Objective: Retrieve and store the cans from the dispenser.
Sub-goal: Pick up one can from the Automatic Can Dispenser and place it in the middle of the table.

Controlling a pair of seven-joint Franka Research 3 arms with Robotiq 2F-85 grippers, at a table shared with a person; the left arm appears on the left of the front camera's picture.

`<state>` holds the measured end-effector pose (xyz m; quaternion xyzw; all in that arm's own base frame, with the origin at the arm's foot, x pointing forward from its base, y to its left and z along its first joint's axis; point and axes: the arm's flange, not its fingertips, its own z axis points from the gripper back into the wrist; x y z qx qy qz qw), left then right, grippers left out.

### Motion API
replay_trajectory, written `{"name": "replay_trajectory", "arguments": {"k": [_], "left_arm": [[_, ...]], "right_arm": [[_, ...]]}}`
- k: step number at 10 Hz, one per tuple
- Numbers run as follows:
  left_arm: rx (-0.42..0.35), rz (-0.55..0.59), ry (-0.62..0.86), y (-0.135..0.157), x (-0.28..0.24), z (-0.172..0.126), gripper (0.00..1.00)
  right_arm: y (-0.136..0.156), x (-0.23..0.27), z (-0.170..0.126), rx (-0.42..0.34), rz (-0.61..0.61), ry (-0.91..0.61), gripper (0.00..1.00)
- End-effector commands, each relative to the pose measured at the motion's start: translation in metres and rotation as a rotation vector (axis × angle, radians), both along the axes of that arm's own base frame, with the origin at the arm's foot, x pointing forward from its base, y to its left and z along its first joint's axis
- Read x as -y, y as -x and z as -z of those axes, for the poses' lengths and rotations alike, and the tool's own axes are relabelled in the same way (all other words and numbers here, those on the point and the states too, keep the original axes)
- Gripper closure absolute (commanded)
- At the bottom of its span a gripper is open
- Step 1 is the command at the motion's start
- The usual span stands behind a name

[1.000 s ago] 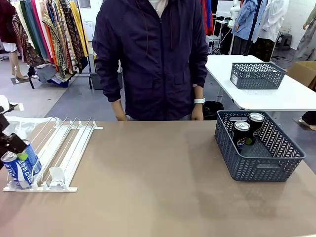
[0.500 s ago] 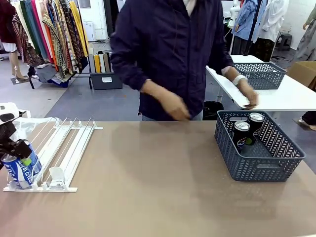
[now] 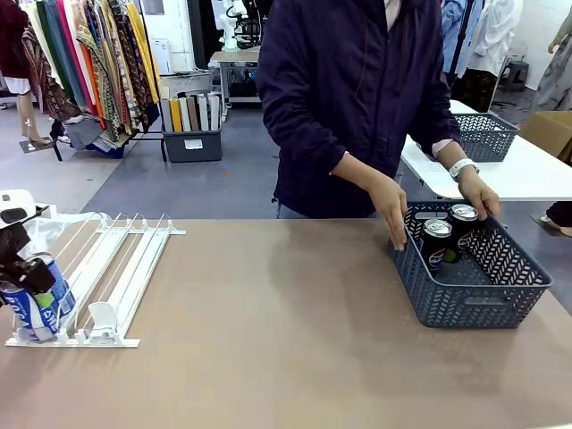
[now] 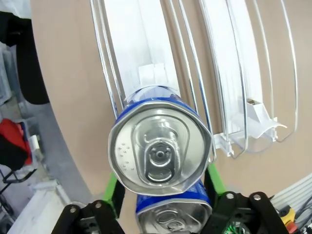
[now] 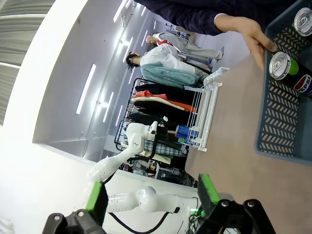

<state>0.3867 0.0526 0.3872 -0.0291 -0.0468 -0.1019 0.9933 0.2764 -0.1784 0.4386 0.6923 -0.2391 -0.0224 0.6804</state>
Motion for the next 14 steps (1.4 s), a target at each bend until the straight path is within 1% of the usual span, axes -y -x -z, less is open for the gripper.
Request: {"name": "replay_trajectory", "arguments": {"k": [1,2,4,6,7,8,9,10,11,12,13,14], "left_arm": [[-0.002,0.011,-0.019,0.018,0.002,0.001,1.00],[-0.008,-0.003,-0.017,0.017,0.001,0.003,1.00],[-0.011,0.005,-0.012,0.016,0.002,0.002,1.00],[-0.001,0.012,-0.009,0.019,0.004,-0.008,1.00],[0.008,0.011,-0.010,0.022,0.005,-0.019,1.00],[0.036,0.023,-0.009,0.024,0.006,-0.039,1.00],[0.069,0.026,-0.023,0.028,0.007,-0.075,1.00],[0.094,-0.004,-0.038,0.033,0.007,-0.113,1.00],[0.087,-0.001,-0.028,0.040,0.007,-0.151,1.00],[0.095,0.038,-0.029,0.049,0.008,-0.185,1.00],[0.142,0.078,0.014,0.059,0.007,-0.219,1.00],[0.158,0.095,0.038,0.068,0.004,-0.236,1.00]], "right_arm": [[0.001,0.001,-0.002,0.009,-0.007,-0.001,0.00],[0.001,0.001,-0.002,0.009,-0.007,-0.001,0.00],[0.001,0.001,-0.002,0.009,-0.007,-0.001,0.00],[0.001,0.001,-0.002,0.009,-0.007,-0.001,0.00],[0.001,0.001,-0.002,0.009,-0.007,-0.001,0.00],[0.001,0.001,-0.002,0.009,-0.007,-0.001,0.00],[0.001,0.001,-0.002,0.009,-0.007,-0.001,0.00],[0.001,0.001,-0.002,0.009,-0.007,-0.001,0.00],[0.001,0.001,-0.002,0.009,-0.007,-0.001,0.00],[0.001,0.001,-0.002,0.009,-0.007,-0.001,0.00],[0.001,0.001,-0.002,0.009,-0.007,-0.001,0.00],[0.001,0.001,-0.002,0.009,-0.007,-0.001,0.00]]}}
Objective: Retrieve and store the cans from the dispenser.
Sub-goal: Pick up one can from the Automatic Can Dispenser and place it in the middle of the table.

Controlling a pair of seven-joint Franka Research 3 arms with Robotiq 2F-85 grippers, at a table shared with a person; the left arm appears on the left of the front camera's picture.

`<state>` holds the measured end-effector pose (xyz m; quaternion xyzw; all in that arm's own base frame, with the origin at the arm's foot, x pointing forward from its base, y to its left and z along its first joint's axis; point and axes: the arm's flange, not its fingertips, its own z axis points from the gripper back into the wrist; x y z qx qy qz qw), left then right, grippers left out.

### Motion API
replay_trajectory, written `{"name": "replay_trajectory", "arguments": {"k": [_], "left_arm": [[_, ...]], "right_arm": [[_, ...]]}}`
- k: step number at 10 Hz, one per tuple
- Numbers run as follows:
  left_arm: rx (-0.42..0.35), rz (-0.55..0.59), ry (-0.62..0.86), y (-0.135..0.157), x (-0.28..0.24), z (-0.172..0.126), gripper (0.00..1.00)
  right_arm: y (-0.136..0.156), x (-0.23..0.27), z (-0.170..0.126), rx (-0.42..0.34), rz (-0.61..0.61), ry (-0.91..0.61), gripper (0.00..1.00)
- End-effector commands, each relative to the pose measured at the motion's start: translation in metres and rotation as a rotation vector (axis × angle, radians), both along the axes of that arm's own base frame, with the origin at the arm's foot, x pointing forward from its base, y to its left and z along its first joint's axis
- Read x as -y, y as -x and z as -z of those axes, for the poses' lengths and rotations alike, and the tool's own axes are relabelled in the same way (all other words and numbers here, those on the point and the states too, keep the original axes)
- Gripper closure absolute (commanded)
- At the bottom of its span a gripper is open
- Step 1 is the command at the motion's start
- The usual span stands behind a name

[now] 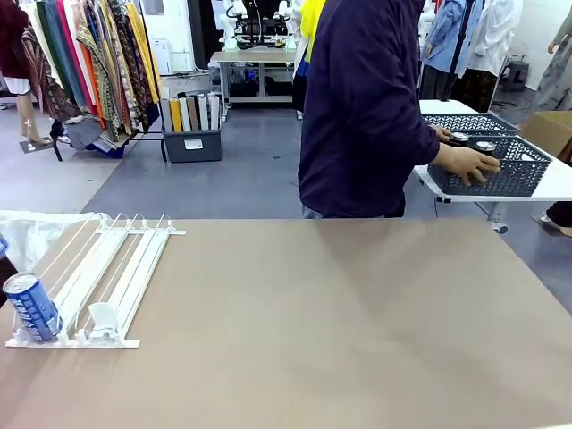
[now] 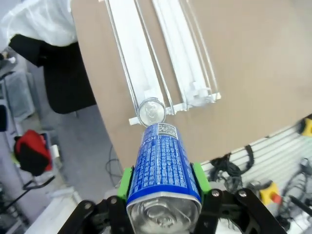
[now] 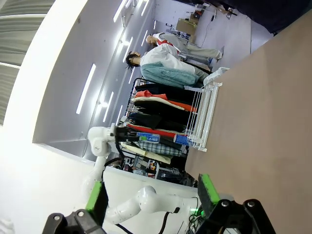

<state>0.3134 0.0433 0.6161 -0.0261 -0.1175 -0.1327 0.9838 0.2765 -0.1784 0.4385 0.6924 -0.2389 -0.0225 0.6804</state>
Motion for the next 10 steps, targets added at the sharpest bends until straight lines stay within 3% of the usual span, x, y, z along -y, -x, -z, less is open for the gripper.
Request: {"name": "replay_trajectory", "arguments": {"k": [1,3,5,6,8,10], "left_arm": [[0.056,0.026,0.043,0.003,-0.011,-0.028,1.00],[0.077,-0.012,0.092,0.009,-0.028,-0.041,1.00],[0.064,-0.006,0.137,0.010,-0.063,-0.026,1.00],[0.072,-0.036,0.070,0.012,-0.030,-0.042,1.00],[0.072,-0.036,0.070,0.012,-0.030,-0.042,1.00],[0.076,0.028,0.112,0.005,-0.025,-0.022,1.00]], "right_arm": [[0.002,0.001,-0.002,0.009,-0.007,-0.001,0.00],[0.002,0.001,-0.002,0.009,-0.007,-0.001,0.00],[0.002,0.001,-0.002,0.009,-0.007,-0.001,0.00],[0.002,0.001,-0.002,0.009,-0.007,-0.001,0.00],[0.002,0.001,-0.002,0.009,-0.007,-0.001,0.00],[0.002,0.001,-0.002,0.009,-0.007,-0.001,0.00]]}}
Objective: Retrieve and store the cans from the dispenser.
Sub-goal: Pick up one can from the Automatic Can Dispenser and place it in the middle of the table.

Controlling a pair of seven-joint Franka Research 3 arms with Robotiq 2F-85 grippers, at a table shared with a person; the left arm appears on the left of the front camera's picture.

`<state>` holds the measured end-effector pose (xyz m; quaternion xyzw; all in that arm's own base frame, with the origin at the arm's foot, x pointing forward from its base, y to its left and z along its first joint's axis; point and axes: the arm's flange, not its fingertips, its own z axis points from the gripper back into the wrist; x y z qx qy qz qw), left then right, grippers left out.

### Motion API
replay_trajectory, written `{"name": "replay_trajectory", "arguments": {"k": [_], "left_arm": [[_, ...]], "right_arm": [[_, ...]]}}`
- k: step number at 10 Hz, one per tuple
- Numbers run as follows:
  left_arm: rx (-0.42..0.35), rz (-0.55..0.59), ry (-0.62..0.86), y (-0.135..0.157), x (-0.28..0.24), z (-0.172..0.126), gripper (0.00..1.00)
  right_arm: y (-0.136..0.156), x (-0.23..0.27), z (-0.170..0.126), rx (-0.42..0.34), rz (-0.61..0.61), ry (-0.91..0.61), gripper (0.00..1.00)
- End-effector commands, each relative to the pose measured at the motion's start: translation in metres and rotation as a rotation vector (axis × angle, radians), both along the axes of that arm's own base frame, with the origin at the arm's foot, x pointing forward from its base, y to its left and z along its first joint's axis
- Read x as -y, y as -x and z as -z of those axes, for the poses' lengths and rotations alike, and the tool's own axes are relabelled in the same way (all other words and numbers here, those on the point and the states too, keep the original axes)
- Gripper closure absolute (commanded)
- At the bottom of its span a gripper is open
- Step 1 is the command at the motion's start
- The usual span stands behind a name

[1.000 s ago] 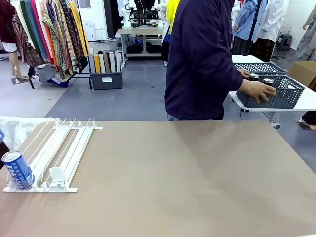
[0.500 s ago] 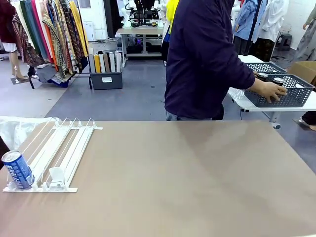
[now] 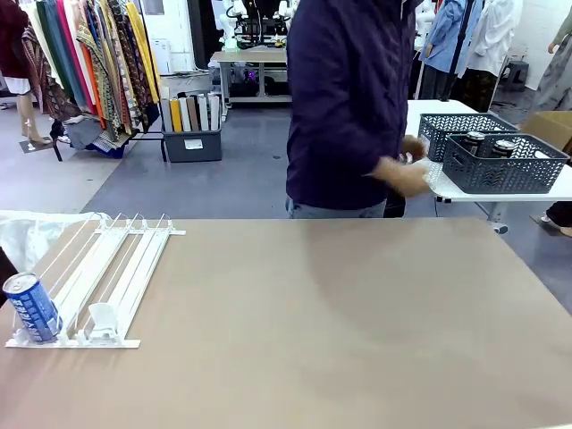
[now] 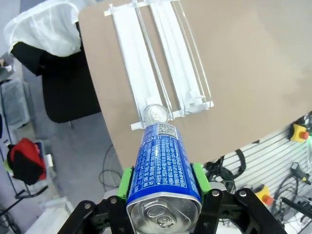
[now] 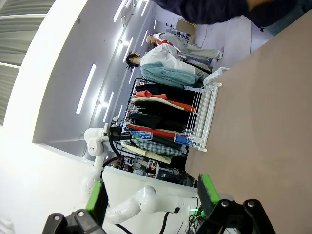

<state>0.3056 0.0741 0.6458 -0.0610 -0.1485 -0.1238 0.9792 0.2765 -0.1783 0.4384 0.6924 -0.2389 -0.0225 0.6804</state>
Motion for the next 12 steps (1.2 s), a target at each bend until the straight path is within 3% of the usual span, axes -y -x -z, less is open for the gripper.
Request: {"name": "replay_trajectory", "arguments": {"k": [1,2,5,7,8,10,11,12], "left_arm": [[0.023,0.035,0.033,-0.022,0.046,0.017,1.00],[0.027,0.095,-0.006,-0.042,0.095,0.024,1.00],[0.026,0.435,-0.101,-0.088,0.271,0.070,1.00],[-0.024,0.695,-0.143,-0.089,0.383,0.132,1.00],[-0.011,0.761,-0.181,-0.087,0.429,0.163,1.00],[-0.022,0.875,-0.140,-0.085,0.482,0.218,1.00],[-0.021,0.866,-0.156,-0.088,0.493,0.236,1.00],[-0.074,0.879,-0.157,-0.091,0.498,0.245,1.00]], "right_arm": [[0.001,0.001,-0.002,0.009,-0.007,-0.001,0.00],[0.001,0.001,-0.002,0.009,-0.007,-0.001,0.00],[0.001,0.001,-0.002,0.009,-0.007,-0.001,0.00],[0.001,0.001,-0.002,0.009,-0.007,-0.001,0.00],[0.001,0.001,-0.002,0.009,-0.007,-0.001,0.00],[0.001,0.001,-0.002,0.009,-0.007,-0.001,0.00],[0.001,0.001,-0.002,0.009,-0.007,-0.001,0.00],[0.001,0.001,-0.002,0.009,-0.007,-0.001,0.00]]}}
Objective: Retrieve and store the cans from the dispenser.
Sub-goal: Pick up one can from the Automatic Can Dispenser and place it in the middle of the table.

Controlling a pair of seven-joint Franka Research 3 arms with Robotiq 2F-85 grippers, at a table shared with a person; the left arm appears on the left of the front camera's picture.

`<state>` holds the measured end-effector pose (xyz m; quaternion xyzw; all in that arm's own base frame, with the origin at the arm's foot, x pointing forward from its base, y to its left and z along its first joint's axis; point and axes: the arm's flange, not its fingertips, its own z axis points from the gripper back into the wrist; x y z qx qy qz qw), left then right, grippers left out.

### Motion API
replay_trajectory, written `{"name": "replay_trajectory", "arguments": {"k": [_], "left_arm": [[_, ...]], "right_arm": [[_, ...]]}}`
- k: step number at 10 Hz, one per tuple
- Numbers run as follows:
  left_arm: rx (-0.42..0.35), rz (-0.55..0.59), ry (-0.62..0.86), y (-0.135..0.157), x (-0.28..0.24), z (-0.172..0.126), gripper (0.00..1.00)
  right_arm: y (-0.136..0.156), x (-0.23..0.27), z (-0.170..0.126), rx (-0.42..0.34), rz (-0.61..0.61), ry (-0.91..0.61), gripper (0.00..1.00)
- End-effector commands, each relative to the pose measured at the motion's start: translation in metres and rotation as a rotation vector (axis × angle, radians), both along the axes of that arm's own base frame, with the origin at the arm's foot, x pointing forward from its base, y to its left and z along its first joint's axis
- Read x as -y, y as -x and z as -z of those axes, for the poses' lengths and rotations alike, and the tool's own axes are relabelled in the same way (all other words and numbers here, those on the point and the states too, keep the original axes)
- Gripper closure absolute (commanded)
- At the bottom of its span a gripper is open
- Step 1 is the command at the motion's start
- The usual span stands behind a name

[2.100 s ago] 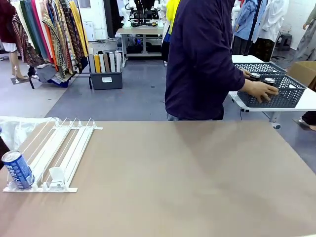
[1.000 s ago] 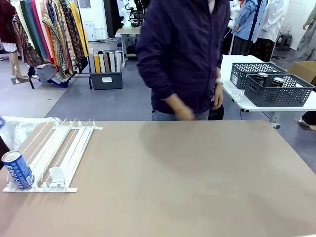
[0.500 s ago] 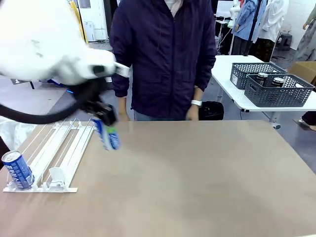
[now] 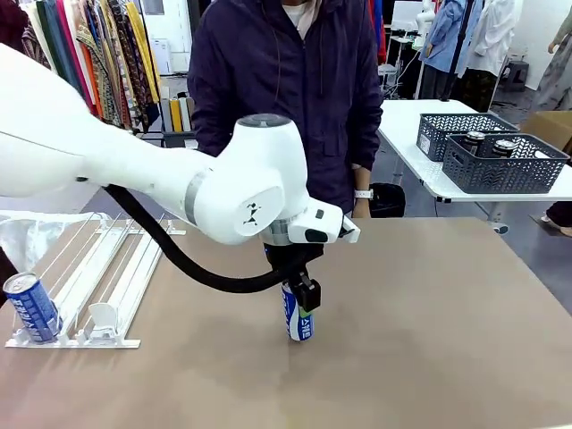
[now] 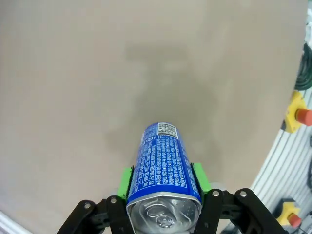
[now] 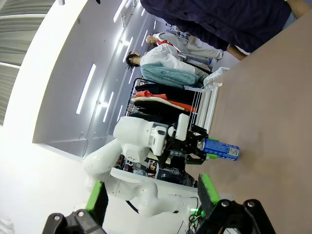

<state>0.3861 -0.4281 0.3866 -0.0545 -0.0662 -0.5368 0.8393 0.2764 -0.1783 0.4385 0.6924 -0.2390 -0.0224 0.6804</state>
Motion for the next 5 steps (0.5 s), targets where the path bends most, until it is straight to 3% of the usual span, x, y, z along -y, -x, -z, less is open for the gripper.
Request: {"name": "replay_trajectory", "arguments": {"k": [1,5], "left_arm": [[0.009,-0.001,-0.029,-0.013,-0.003,-0.012,1.00],[0.014,-0.017,-0.067,-0.020,0.001,0.003,1.00]], "right_arm": [[0.001,0.001,-0.002,0.009,-0.007,-0.001,0.00],[0.001,0.001,-0.002,0.009,-0.007,-0.001,0.00]]}}
